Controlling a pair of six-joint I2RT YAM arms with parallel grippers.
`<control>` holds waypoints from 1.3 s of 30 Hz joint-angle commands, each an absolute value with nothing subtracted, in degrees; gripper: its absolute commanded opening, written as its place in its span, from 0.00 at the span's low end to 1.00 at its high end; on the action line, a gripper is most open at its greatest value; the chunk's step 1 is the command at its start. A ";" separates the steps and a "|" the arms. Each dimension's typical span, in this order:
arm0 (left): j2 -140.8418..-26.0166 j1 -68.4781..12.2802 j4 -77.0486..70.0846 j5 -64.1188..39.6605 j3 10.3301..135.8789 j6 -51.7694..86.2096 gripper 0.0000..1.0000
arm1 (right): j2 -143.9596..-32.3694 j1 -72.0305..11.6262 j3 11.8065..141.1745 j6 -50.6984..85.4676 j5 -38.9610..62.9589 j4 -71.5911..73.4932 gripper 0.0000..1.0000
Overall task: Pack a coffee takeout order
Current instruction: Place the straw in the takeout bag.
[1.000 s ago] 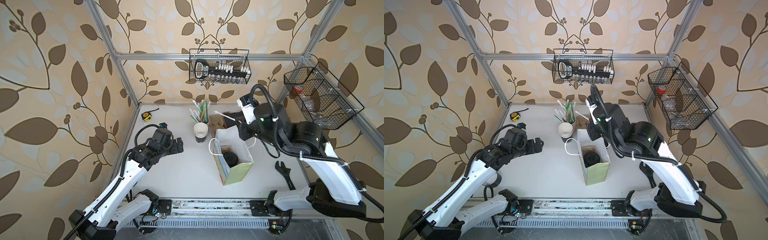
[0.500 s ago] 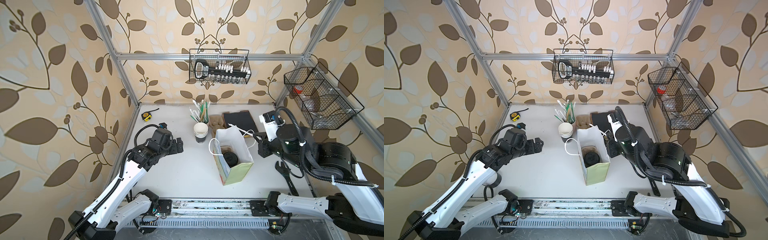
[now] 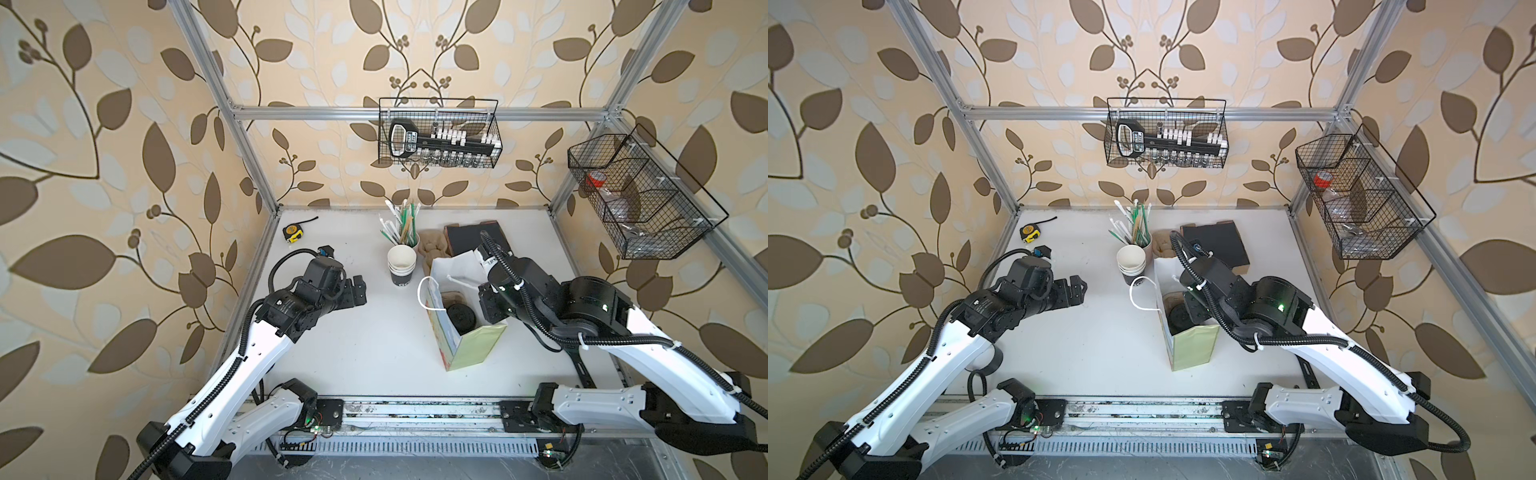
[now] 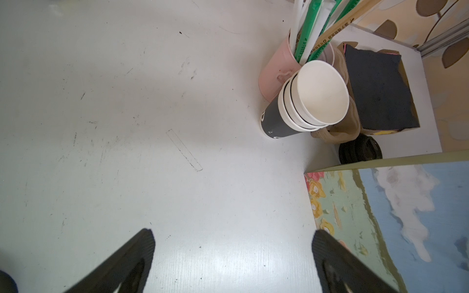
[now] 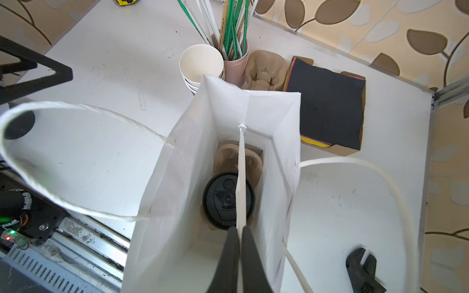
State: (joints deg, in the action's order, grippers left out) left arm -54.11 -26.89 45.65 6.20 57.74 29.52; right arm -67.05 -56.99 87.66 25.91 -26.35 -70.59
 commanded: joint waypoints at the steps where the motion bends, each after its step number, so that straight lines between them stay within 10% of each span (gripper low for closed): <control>1: -53.72 -26.18 45.18 6.33 57.57 29.00 0.99 | -70.74 -57.26 86.84 26.37 -25.01 -68.96 0.00; 16: -54.11 -26.11 45.18 6.24 57.48 28.80 0.99 | -82.60 -51.28 92.23 20.13 -18.93 -67.68 0.01; 39: -53.85 -26.17 45.27 6.33 57.57 28.65 0.99 | -84.66 -46.59 112.22 16.98 -22.60 -70.42 0.65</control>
State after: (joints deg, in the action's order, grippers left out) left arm -54.13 -26.87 45.65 6.11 57.74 29.50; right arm -84.84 -48.27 109.62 18.13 -20.84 -68.90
